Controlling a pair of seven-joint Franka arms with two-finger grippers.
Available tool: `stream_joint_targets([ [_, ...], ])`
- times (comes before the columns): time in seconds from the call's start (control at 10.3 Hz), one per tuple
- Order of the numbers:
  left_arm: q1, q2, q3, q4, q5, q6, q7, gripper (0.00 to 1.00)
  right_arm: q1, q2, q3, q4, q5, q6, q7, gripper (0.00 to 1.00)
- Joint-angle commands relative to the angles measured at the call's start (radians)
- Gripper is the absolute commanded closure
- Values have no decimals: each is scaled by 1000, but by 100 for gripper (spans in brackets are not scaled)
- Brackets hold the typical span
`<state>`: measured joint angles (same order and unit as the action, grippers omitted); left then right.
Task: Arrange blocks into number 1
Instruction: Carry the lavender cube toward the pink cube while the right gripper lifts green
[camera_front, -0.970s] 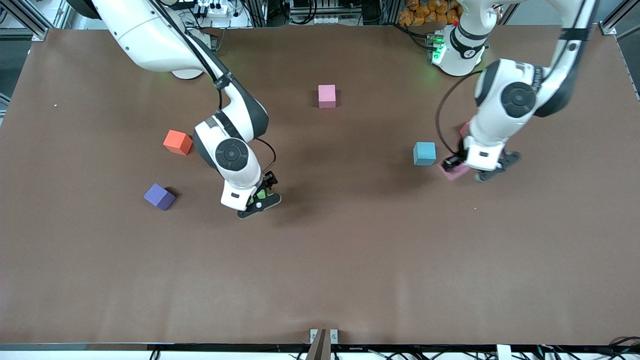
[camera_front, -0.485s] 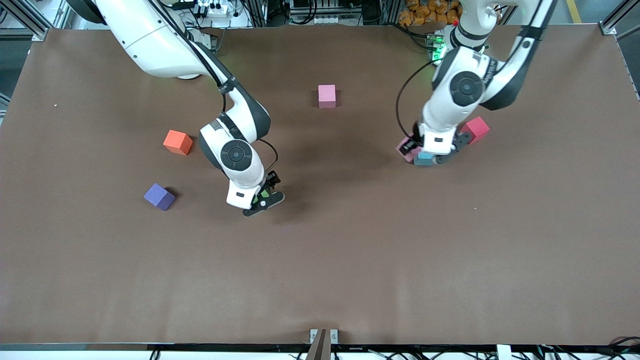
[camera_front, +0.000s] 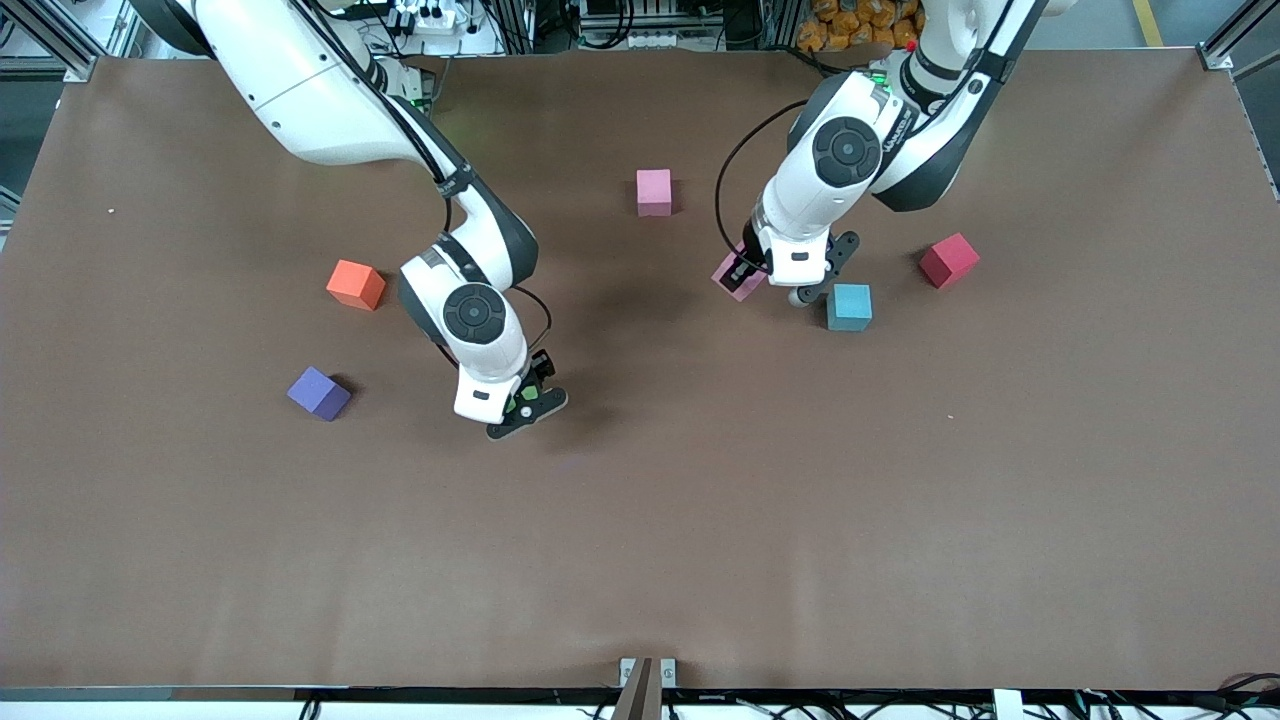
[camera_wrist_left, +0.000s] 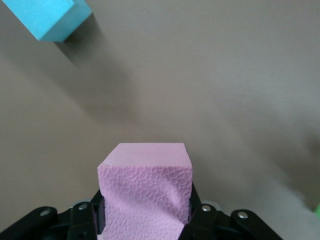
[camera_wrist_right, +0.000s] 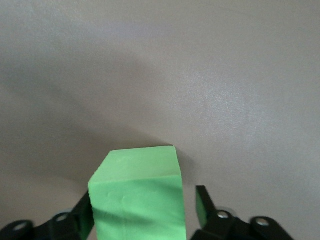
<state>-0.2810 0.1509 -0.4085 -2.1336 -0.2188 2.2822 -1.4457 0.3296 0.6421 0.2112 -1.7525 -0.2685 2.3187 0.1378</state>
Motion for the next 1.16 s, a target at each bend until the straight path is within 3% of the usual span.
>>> stream_joint_targets([
  [0.0,-84,47,4,43,-11,-12,-18,56,-10,-5,-3,1,-26,1,-29,79],
  [0.1,-151,91,2,40,19,-10,23,56,-15,-15,-3,2,-24,-11,-26,96],
  [0.19,-199,101,4,31,50,-10,86,56,-26,-33,-3,5,-20,-42,-26,100],
  [0.39,-274,105,4,24,74,-9,210,56,-50,-68,-1,11,-8,-119,-26,100],
  [0.68,-335,133,5,24,128,16,248,56,-64,-85,-1,45,54,-220,-26,100],
  [1.07,-319,203,7,62,206,46,283,56,-69,-91,-3,56,89,-249,-11,100],
])
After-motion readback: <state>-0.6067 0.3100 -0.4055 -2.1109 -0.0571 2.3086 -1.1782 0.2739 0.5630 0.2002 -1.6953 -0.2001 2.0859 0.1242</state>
